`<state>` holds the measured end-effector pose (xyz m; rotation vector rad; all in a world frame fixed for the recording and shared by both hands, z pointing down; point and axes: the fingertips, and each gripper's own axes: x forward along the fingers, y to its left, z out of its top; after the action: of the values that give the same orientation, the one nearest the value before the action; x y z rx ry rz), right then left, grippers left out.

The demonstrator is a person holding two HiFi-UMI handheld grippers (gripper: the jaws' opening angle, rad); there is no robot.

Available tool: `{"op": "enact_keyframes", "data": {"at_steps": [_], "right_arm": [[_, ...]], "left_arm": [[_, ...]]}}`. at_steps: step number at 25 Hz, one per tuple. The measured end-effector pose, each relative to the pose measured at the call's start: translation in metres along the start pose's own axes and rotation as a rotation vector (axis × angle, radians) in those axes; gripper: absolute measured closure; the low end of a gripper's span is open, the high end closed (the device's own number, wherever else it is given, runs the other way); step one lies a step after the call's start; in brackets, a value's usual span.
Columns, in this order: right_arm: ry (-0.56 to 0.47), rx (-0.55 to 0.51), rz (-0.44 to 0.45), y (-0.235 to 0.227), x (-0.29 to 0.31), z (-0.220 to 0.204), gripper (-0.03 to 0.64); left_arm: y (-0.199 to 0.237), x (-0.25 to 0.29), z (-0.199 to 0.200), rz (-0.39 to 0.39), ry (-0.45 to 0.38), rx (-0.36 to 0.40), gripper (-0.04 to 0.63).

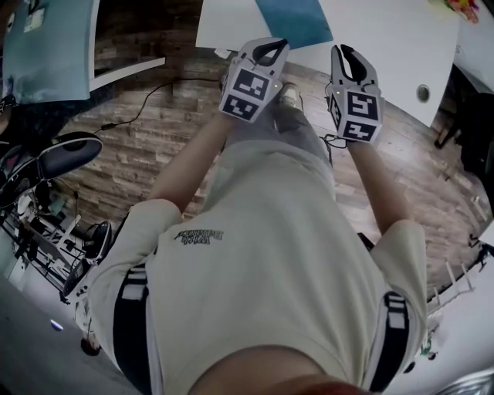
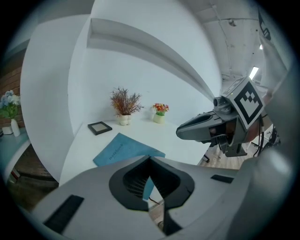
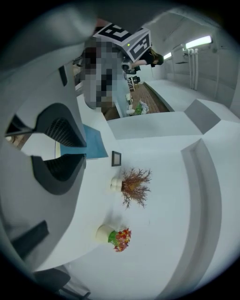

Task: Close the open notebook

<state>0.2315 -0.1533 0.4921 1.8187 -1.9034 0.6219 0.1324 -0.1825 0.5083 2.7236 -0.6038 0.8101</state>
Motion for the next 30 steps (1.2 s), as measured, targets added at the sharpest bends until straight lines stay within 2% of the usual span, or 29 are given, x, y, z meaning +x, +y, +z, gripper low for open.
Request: {"op": "enact_keyframes", "data": {"at_steps": [11,12,13,16,22,27,30], "right_arm": [[-0.154,-0.044,0.057,0.054,-0.052,0.079,0.568],[-0.17,-0.046,0.061,0.059,-0.057,0.085,0.575],[-0.187,-0.048,0.065,0.062,-0.063,0.09,0.609],[-0.226,-0.06,0.076,0.071,-0.076,0.103,0.611],[-0.299,-0.051,0.117,0.097,-0.107,0.128,0.611],[-0.368,-0.104,0.132,0.119,-0.13,0.143,0.611],[-0.47,-0.112,0.12,0.133,-0.142,0.15,0.612]], "left_arm": [[0.011,-0.087,0.058,0.055,-0.163,0.002,0.581],[0.01,-0.096,0.063,0.059,-0.18,0.002,0.581],[0.009,-0.103,0.068,0.064,-0.199,0.004,0.581],[0.01,-0.126,0.086,0.096,-0.282,0.009,0.581],[0.009,-0.169,0.111,0.102,-0.394,0.05,0.581],[0.007,-0.199,0.119,0.126,-0.465,0.102,0.581],[0.006,-0.224,0.117,0.152,-0.506,0.126,0.581]]}}
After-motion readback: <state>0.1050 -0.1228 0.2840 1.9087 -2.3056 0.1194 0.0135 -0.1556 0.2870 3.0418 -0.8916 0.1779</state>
